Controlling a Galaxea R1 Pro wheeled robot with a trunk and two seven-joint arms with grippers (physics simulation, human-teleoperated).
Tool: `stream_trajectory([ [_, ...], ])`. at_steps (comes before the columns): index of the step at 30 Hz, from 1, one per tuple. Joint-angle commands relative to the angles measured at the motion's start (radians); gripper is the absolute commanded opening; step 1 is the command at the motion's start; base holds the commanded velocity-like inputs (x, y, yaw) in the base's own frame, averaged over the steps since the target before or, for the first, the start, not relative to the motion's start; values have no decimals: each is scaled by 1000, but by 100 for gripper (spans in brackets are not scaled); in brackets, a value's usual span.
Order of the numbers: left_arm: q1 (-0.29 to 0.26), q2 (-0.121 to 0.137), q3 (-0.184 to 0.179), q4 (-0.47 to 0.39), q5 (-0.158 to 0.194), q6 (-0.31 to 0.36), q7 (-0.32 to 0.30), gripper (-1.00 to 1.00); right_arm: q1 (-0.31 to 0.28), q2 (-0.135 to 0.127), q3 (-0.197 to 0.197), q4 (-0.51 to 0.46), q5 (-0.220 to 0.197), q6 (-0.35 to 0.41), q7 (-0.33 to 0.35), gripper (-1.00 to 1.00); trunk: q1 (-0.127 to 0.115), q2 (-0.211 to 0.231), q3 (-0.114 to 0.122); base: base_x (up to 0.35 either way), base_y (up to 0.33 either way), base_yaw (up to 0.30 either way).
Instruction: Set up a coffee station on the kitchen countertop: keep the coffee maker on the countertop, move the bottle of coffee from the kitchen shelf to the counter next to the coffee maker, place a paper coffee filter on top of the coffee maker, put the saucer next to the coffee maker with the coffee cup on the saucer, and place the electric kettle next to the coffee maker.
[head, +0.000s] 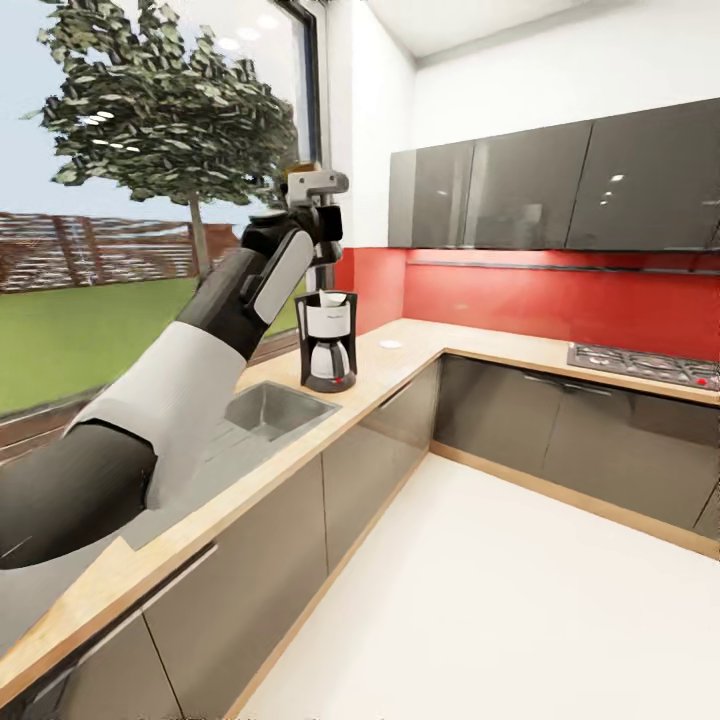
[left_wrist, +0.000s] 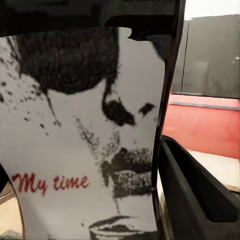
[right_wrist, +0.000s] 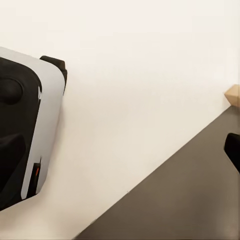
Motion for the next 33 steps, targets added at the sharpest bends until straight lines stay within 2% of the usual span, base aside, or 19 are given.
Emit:
stream_trajectory([
  [1, 3, 0, -2, -1, 5, 2, 7, -100, -1, 0, 6, 4, -11, -6, 7, 100, 0, -1, -2, -58, -93, 0],
  [8, 53, 0, -3, -1, 5, -2, 7, -100, -1, 0, 6, 4, -12, -6, 7, 100, 0, -1, -2, -19, -30, 0],
  [14, 70, 0, -3, -1, 5, -4, 7, -100, -1, 0, 6, 4, -12, -6, 7, 100, 0, -1, -2, 5, -12, 0],
  [21, 82, 0, -3, 8, 5, -51, 7, -100, -1, 0, 6, 4, -12, -6, 7, 100, 0, -1, -2, 154, -141, -6],
  [33, 87, 0, -3, 16, 5, -66, 7, -100, -1, 0, 6, 4, -12, -6, 7, 100, 0, -1, -2, 62, -48, -200],
])
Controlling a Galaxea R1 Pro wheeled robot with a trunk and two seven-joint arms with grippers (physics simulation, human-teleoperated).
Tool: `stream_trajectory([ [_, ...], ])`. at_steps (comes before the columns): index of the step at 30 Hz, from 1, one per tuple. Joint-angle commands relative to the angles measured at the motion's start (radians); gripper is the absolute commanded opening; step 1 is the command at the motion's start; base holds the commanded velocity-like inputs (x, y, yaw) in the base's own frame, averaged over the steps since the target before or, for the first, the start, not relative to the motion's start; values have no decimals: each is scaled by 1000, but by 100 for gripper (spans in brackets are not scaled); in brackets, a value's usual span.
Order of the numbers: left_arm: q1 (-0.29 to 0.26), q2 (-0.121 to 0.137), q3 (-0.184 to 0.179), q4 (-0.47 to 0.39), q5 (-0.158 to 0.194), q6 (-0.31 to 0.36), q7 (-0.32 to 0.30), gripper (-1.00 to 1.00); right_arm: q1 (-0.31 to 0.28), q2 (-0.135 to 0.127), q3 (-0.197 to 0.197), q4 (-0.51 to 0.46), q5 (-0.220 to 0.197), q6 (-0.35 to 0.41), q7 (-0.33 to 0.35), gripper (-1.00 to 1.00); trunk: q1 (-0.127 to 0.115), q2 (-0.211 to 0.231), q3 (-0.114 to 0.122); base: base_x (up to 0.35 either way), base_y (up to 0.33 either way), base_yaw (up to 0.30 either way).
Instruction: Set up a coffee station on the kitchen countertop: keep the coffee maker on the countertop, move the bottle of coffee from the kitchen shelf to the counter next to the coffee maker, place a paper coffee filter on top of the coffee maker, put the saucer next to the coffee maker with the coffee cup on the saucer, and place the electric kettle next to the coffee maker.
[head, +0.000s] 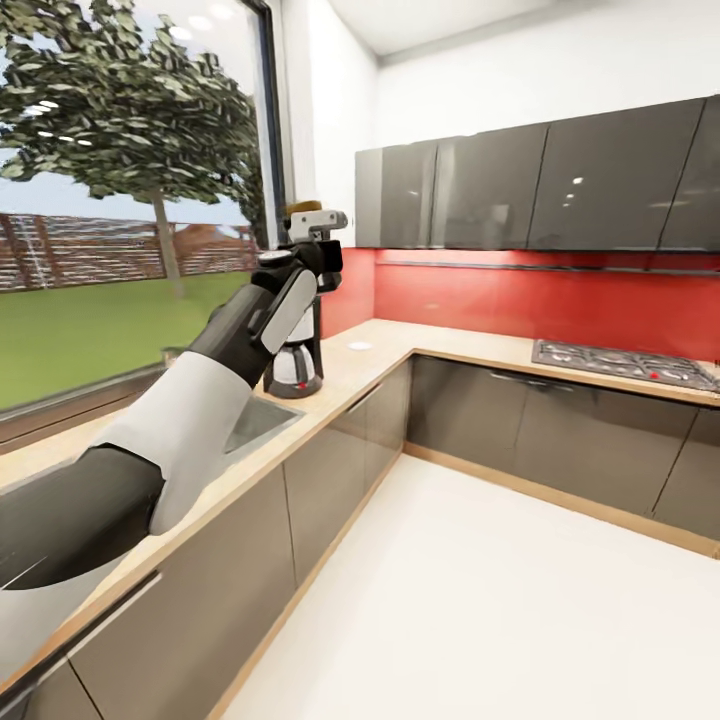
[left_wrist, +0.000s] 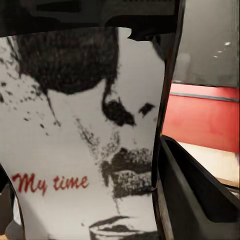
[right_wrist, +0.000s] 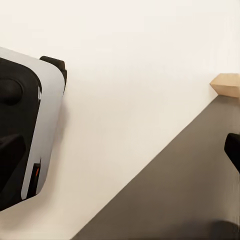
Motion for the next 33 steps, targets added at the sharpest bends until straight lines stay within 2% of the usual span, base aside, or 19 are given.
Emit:
stream_trajectory([
  [1, -1, 0, -1, -1, 6, 3, 7, -100, -2, 0, 6, 4, -11, -6, 8, 100, 0, -1, -2, 6, -5, -248],
  [9, -1, 0, -1, 0, 6, 3, 7, -100, -2, 0, 5, 4, -11, -6, 8, 100, 0, -1, -2, 64, -2, -169],
  [20, -1, 0, -1, 12, 6, 3, 7, -100, -2, 0, 5, 4, -11, -6, 8, 100, 0, -1, -2, 306, -10, -8],
  [33, -1, 0, -1, 14, 6, 3, 7, -100, -2, 0, 5, 4, -11, -6, 6, 100, 0, -1, -2, 309, -126, 0],
])
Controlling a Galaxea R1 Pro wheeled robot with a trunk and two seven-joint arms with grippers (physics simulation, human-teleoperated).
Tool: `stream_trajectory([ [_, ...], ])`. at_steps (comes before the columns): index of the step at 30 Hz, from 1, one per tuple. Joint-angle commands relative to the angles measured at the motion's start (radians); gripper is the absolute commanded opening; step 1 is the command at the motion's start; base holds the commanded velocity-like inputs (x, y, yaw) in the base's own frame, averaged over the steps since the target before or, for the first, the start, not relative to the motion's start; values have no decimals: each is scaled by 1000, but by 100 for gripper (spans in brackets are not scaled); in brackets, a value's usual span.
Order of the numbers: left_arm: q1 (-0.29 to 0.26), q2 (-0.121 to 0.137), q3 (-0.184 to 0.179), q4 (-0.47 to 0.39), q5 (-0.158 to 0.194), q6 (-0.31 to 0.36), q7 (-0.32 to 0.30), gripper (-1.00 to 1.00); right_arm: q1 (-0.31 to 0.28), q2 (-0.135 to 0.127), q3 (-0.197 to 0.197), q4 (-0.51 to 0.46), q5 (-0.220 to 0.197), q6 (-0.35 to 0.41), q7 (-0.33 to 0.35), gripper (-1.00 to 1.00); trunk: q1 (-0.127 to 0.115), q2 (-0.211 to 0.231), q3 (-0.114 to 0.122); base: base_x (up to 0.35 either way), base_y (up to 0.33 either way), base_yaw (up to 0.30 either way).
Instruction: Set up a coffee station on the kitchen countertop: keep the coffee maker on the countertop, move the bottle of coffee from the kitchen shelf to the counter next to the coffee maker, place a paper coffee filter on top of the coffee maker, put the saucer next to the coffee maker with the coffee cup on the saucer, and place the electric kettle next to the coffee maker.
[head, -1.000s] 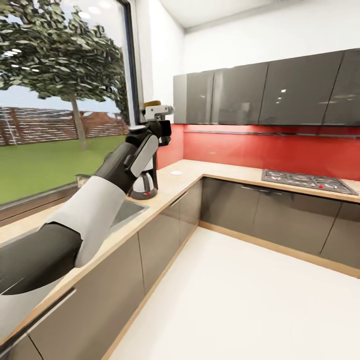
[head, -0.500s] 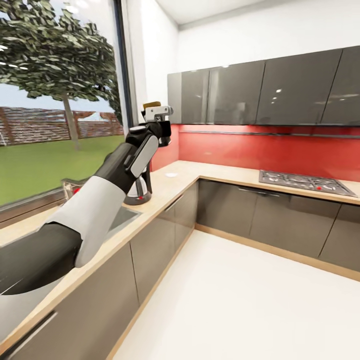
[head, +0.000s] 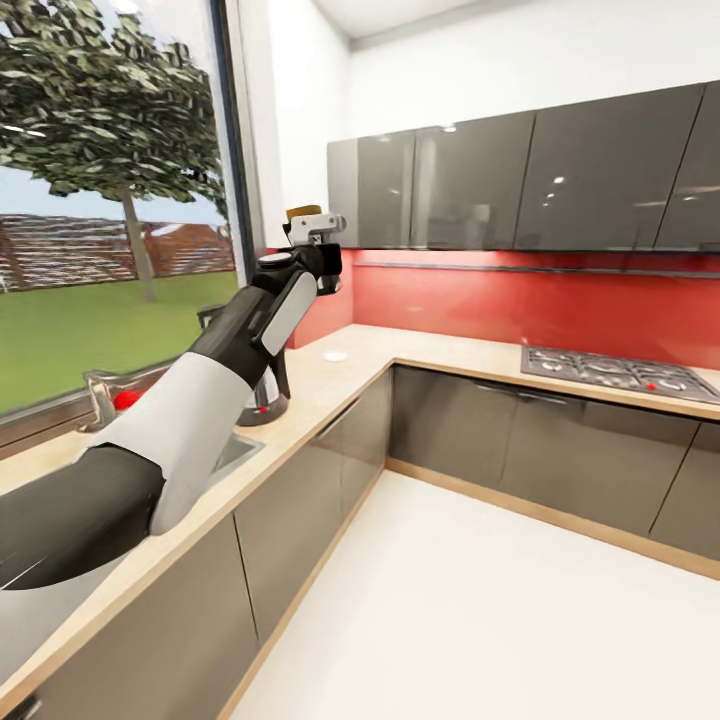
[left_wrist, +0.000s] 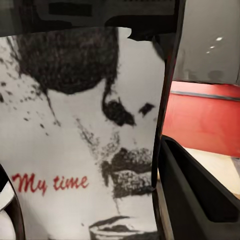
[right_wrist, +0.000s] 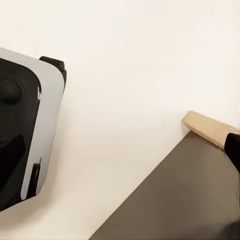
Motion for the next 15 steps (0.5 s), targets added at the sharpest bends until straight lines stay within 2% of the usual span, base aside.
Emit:
stream_trajectory([
  [1, -1, 0, -3, -1, 6, 3, 8, -100, -1, 0, 6, 4, -11, -6, 6, 100, 1, -1, -2, 173, -141, 37],
  [9, -1, 0, -3, 0, 6, 3, 7, -100, -1, 0, 6, 4, -11, -6, 6, 100, 1, -1, -2, 47, -38, 180],
  [15, -1, 0, -3, 6, 6, 3, 7, -100, -1, 0, 6, 4, -11, -6, 6, 100, 1, -1, -2, 157, -135, 50],
])
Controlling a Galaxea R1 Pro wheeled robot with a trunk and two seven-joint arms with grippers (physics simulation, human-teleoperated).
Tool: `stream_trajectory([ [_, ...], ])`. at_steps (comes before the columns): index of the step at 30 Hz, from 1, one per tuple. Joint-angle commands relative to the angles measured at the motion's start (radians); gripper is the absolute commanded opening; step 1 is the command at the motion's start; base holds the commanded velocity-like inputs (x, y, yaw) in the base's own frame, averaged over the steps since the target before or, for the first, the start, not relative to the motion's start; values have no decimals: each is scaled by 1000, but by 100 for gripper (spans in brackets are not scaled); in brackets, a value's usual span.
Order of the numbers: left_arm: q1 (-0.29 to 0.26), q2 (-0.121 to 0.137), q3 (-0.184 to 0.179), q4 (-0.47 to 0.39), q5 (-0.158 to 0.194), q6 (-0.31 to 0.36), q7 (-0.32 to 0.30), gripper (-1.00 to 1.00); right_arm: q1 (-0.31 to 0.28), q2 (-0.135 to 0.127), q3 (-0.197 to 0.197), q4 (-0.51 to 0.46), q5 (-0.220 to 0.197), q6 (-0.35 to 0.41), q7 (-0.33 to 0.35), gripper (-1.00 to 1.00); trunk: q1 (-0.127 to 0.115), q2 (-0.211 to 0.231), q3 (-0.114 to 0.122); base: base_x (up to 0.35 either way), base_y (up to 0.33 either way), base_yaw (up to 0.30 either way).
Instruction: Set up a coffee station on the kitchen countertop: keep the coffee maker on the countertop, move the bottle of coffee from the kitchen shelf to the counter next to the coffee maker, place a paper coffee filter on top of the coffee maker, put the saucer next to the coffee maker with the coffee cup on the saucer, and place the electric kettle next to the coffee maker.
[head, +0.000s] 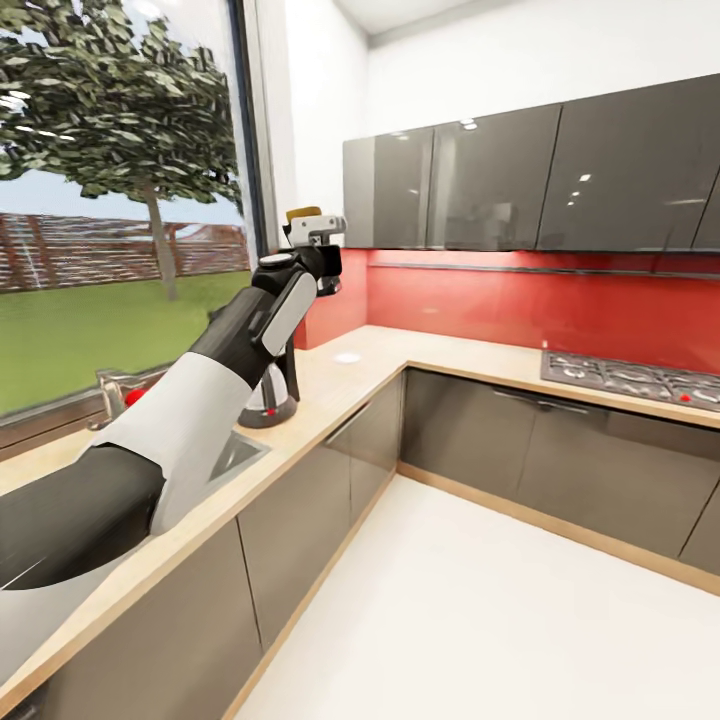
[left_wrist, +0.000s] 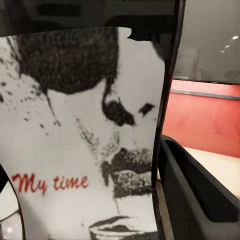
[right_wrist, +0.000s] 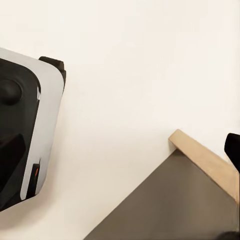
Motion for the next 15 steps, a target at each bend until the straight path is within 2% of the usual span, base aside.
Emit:
stream_trajectory([
  [1, -1, 0, -3, 0, 8, 3, 8, -100, -1, 0, 6, 4, -11, -6, 7, 100, 1, -1, -2, 215, -187, 14],
  [12, -1, 0, -3, 0, 8, 3, 7, -100, -1, 0, 6, 4, -11, -6, 7, 100, 1, -1, -2, 235, -203, 6],
  [15, -1, 0, -3, 0, 8, 3, 7, -100, -1, 0, 6, 4, -11, -6, 7, 100, 1, -1, -2, 154, -127, 124],
])
